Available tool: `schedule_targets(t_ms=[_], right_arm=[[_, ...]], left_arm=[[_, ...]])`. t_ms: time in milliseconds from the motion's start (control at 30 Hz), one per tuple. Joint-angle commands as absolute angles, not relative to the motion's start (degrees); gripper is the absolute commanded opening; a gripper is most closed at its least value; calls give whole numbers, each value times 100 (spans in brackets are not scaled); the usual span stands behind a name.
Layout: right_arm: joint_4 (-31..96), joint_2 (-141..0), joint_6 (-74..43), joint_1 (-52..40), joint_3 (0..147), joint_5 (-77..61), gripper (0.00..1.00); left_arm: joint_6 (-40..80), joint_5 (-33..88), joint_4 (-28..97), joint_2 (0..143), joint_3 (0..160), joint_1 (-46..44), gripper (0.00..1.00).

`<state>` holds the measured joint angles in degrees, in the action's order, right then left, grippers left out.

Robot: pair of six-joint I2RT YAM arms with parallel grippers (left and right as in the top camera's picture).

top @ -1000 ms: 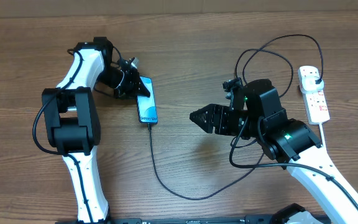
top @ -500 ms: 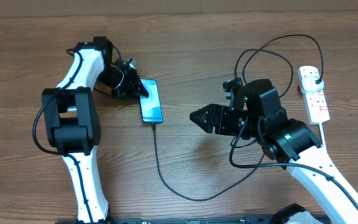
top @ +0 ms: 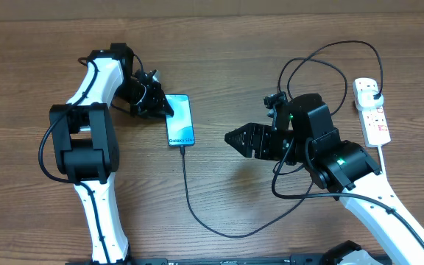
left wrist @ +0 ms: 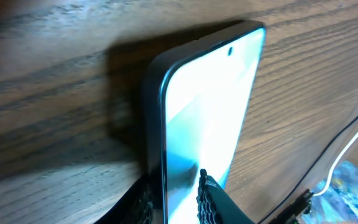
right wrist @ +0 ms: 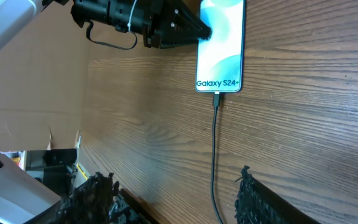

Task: Plug charger to phone and switch on socket
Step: 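Open the left gripper to release the phone flat on the table, then raise the left arm up and away from the phone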

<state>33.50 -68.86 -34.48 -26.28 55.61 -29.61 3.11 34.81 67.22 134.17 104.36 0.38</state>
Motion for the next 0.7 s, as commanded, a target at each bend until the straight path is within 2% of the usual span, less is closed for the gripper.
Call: schedule_targets(t_ms=[0, 233, 400, 533, 667], right_arm=[[3336, -6893, -3409, -2613, 5653, -2915, 66], [3347, -6893, -3406, -2613, 5653, -2915, 66], [3363, -6893, -3409, -2613, 5653, -2915, 66], [3400, -6893, -3406, -2613, 5653, -2915, 66], [3494, -6893, -3404, -2613, 5653, -2910, 66]], left_arm=[[390, 3382, 6713, 13384, 10418, 32, 26], [392, 3284, 6707, 13384, 10418, 32, 25], [390, 2919, 6718, 13384, 10418, 32, 17], [438, 2624, 6720, 13382, 10427, 38, 5], [499, 2591, 6785, 13369, 10573, 97, 4]])
